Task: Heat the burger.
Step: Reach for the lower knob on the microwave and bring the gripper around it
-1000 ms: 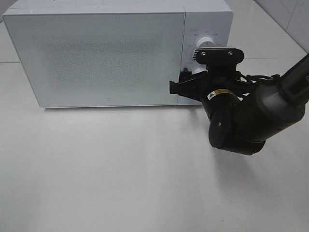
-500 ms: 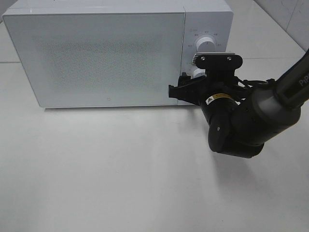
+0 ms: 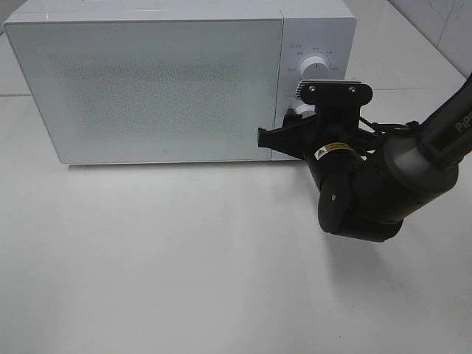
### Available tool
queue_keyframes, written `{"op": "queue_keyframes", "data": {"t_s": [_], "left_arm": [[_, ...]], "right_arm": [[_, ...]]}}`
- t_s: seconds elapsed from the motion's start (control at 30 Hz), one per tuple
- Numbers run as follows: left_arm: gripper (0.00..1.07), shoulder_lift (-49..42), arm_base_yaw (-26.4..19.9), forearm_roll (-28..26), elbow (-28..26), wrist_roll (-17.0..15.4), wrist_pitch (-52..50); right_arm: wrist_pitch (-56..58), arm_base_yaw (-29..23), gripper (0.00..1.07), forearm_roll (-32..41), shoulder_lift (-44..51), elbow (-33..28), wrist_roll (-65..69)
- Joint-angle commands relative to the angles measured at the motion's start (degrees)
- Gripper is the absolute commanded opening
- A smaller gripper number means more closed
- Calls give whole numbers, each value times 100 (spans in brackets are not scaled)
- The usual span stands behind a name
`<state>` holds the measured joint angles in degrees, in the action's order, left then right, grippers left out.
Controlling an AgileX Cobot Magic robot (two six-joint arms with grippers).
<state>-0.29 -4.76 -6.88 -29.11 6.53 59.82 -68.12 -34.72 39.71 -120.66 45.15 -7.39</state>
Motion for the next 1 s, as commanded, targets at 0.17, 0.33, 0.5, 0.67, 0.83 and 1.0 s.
{"op": "queue_keyframes", "data": {"t_s": [0.17,0.33,0.5,0.67,0.83,1.0], "left_arm": [[100,-138,-6,-52,34,-40,-17],[100,-138,-6,-52,34,-40,-17],[100,-138,-6,-52,34,-40,-17],[100,-138,-6,-52,34,-40,-17],[100,-138,-6,-52,34,-40,-17],[100,-138,-6,-52,34,-40,-17]], "right_arm": [[-338,52,14,-292,23,52,212],[-435,52,15,-292,23,52,212],[-602,52,15,-315,23,52,212],[-636,52,12,-315,23,52,309],[-705,52,12,-413,23,52,493],[-756,52,12,-590,23,52,1278]]}}
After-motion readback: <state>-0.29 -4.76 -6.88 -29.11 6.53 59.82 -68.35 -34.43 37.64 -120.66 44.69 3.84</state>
